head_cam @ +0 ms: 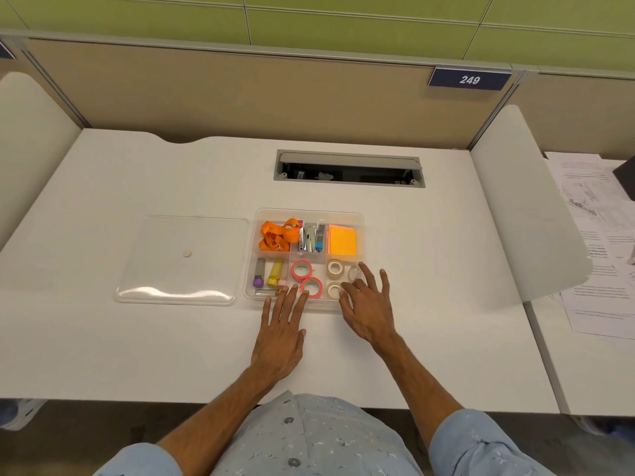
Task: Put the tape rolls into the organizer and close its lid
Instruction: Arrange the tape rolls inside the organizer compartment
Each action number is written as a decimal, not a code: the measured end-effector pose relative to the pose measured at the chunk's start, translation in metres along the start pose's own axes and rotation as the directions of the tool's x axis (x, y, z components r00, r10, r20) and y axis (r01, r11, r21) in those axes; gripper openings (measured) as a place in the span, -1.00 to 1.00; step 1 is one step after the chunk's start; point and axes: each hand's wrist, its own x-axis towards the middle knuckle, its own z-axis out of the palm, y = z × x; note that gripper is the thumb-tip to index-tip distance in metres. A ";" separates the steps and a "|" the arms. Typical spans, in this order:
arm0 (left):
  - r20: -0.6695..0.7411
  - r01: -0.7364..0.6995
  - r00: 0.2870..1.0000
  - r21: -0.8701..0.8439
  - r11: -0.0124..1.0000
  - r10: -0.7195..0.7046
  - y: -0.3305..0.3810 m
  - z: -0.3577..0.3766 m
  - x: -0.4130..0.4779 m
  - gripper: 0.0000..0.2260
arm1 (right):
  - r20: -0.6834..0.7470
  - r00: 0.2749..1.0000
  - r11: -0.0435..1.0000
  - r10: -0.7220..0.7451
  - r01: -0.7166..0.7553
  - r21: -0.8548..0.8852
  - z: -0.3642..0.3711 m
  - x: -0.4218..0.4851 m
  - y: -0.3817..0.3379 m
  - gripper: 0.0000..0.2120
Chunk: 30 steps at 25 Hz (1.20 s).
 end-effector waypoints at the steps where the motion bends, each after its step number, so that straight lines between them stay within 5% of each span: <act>1: -0.002 -0.002 1.000 0.002 1.000 0.002 0.000 0.000 0.000 -0.33 | 0.001 1.000 1.000 -0.018 0.018 0.000 0.001 -0.001 0.000 -0.53; 6: 0.013 0.000 1.000 0.008 1.000 0.000 0.000 0.002 0.001 -0.32 | -0.056 0.998 0.999 -0.038 0.040 0.026 0.005 -0.002 0.000 -0.56; 11: -0.006 -0.007 1.000 0.009 1.000 0.008 -0.002 0.000 0.000 -0.33 | -0.357 0.933 0.996 0.034 -0.001 0.093 -0.007 0.008 0.017 -0.76; 17: -0.001 -0.014 1.000 0.008 1.000 0.014 -0.005 0.002 0.000 -0.32 | -0.039 0.997 0.996 -0.060 0.057 -0.068 -0.028 0.036 0.016 -0.57; 30: 0.030 0.004 1.000 -0.038 0.999 -0.002 -0.001 0.003 0.002 -0.29 | -0.031 1.000 0.998 0.001 -0.003 -0.066 -0.028 0.045 0.014 -0.72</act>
